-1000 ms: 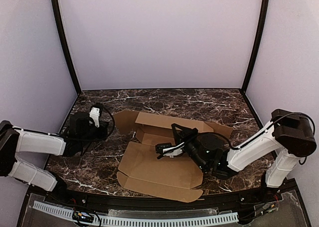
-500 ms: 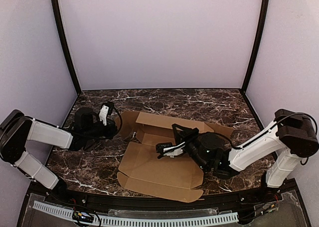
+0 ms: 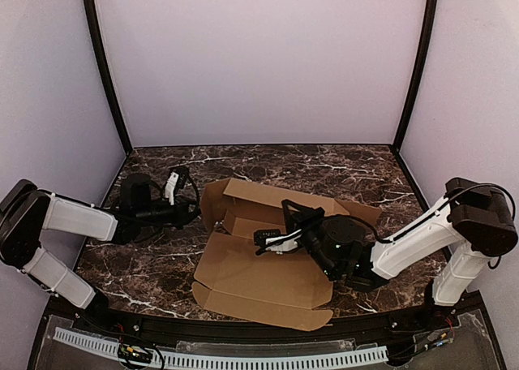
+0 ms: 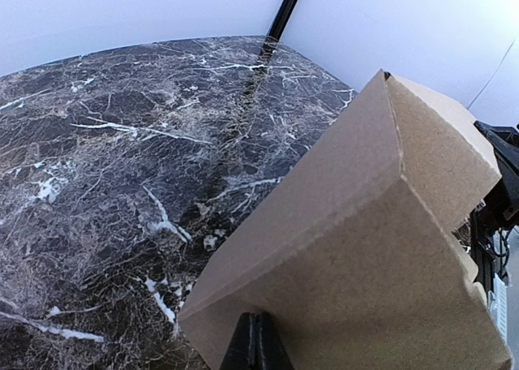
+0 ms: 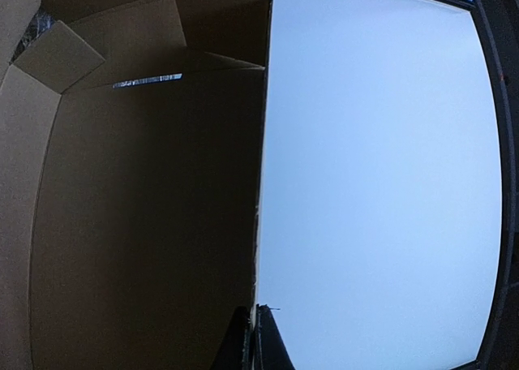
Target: Fold the paper box
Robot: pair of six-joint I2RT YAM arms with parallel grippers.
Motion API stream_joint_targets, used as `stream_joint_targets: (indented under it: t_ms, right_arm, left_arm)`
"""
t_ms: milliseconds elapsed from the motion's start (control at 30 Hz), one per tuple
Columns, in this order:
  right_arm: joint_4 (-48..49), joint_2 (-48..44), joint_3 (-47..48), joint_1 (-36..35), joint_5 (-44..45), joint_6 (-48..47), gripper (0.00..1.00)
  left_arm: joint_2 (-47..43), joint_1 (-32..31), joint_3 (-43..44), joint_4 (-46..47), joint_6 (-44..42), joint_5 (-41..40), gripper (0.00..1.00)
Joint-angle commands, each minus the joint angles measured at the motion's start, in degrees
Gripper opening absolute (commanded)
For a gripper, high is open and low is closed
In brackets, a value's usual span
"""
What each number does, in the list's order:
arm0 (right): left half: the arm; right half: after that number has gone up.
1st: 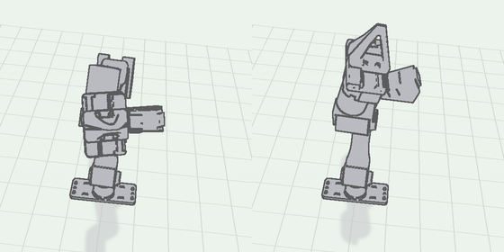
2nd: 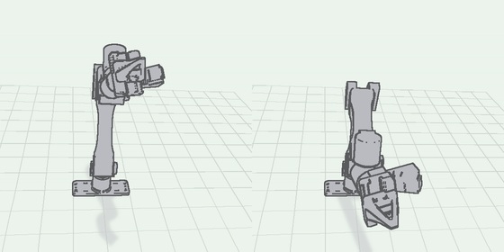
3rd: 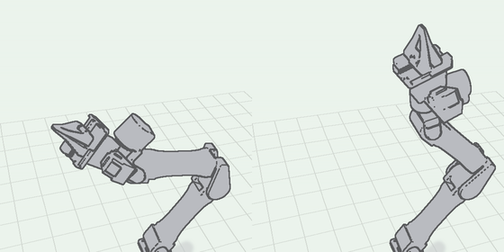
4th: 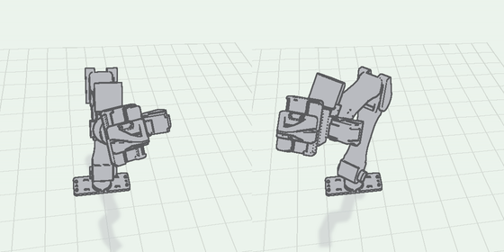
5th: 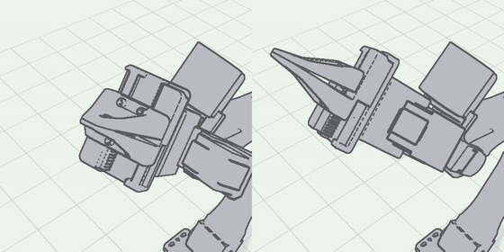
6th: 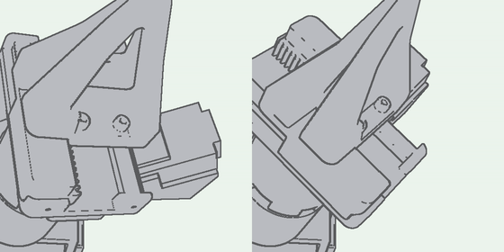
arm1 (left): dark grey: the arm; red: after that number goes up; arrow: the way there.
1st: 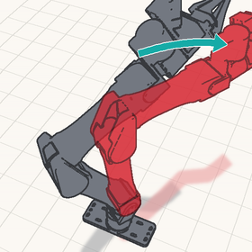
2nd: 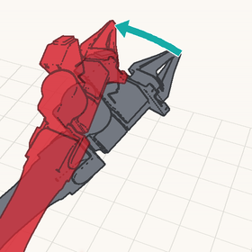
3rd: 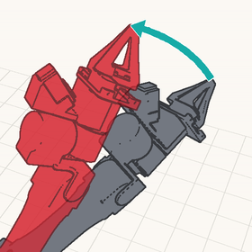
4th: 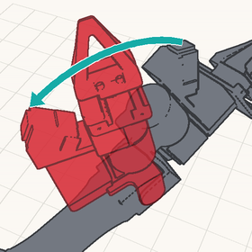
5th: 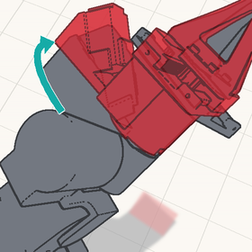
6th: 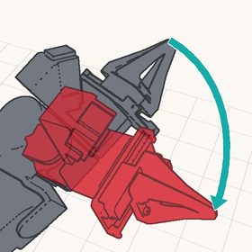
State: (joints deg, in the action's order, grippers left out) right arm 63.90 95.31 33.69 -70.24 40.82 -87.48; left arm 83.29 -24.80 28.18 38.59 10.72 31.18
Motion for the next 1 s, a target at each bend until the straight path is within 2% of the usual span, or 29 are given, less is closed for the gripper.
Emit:
stream_joint_targets:
  t_ms: [0, 467, 600, 633, 767, 967]
  right_arm:
    - [-1.8, 1.5, 0.2, -0.4, 0.5, 1.3, 0.0]
    - [-2.9, 3.0, 1.1, -0.7, 1.0, 3.3, 0.0]
    - [-4.6, 2.8, 1.9, 0.0, 1.0, 4.1, 0.0]
    - [-5.1, 2.6, 1.9, 0.1, 0.8, 4.3, 0.0]
    - [-7.2, 2.6, 2.2, 0.8, 0.5, 5.7, 0.0]
    - [-7.9, 4.1, 2.6, 1.4, 0.4, 7.8, 0.0]
  left_arm:
    - [-2.9, 0.2, 2.4, -1.8, 1.9, 4.1, 0.01]
    - [-1.6, 0.1, 7.4, -5.2, 2.8, 4.2, 0.01]
    - [-3.0, 0.1, 7.2, -10.0, 1.4, -1.3, 0.01]
    - [-3.8, 0.1, 7.5, -11.6, 1.2, -5.4, 0.01]
    - [-6.3, 0.1, 9.5, -22.9, 0.4, -14.9, 0.01]
    - [-9.3, 0.1, 9.4, -26.8, 3.0, -16.2, 0.01]
